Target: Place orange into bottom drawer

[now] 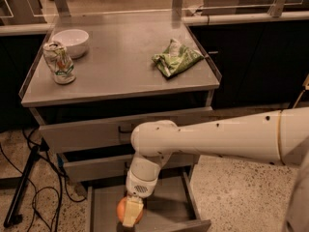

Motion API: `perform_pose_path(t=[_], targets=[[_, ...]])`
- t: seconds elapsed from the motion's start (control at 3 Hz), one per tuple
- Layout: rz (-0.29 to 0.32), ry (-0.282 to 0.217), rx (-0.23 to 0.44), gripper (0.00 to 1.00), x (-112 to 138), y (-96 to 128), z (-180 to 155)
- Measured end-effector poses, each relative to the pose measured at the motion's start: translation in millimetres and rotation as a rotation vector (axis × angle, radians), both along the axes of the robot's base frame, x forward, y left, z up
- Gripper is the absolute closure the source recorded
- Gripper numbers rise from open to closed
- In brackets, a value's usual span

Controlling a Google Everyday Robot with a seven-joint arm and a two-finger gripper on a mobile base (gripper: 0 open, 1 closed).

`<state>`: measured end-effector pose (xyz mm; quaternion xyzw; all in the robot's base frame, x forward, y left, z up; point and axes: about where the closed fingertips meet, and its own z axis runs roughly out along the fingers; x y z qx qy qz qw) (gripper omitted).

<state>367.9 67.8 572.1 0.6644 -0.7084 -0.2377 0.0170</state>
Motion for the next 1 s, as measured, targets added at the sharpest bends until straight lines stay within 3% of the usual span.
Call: perform_pose_path(t=[0.33, 0.67, 1.0], targets=[[-0.002, 0.073, 0.031, 1.0, -18.2, 11.8, -46.9], [-0.005, 0.093, 0.035, 1.0, -21.9, 13.3, -55.9], [-0.076, 0.103, 0.001, 1.0, -27.7, 8.6, -79.5]])
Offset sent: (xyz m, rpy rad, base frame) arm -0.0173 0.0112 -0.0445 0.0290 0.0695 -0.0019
